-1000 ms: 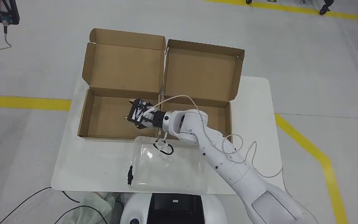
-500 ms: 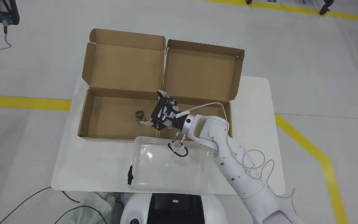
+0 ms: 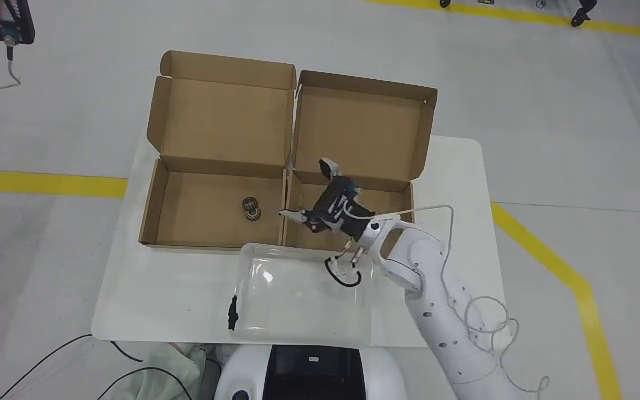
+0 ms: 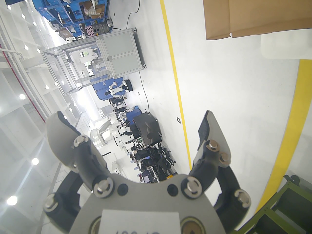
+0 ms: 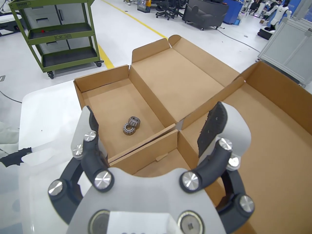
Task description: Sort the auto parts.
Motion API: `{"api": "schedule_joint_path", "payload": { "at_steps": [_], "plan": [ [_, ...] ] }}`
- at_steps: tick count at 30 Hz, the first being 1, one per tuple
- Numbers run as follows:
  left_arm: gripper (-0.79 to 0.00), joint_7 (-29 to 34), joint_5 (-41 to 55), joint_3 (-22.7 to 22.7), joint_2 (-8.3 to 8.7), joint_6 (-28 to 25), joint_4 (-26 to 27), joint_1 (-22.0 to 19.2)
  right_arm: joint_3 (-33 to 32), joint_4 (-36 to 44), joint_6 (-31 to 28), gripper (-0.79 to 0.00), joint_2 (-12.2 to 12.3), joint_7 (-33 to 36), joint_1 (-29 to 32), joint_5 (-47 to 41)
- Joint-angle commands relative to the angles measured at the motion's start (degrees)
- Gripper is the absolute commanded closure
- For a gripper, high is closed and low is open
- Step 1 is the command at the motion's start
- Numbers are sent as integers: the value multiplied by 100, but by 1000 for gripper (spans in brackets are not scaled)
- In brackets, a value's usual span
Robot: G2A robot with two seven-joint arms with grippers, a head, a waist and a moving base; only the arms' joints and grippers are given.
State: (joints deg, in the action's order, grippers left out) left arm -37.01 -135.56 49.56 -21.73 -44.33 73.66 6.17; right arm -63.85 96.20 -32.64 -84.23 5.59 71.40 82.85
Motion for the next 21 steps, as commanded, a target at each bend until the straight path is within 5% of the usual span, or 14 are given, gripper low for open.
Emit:
{"api": "schedule_joint_path", "payload": {
  "at_steps": [1, 21],
  "plan": [
    [-785, 0, 0, 0, 0, 0, 0, 0, -153, 140, 8, -785, 44, -77, 167, 10],
    [-785, 0, 0, 0, 0, 0, 0, 0, -1266, 1266, 236, -785, 379, -738, 1716, 136]
  ]
}}
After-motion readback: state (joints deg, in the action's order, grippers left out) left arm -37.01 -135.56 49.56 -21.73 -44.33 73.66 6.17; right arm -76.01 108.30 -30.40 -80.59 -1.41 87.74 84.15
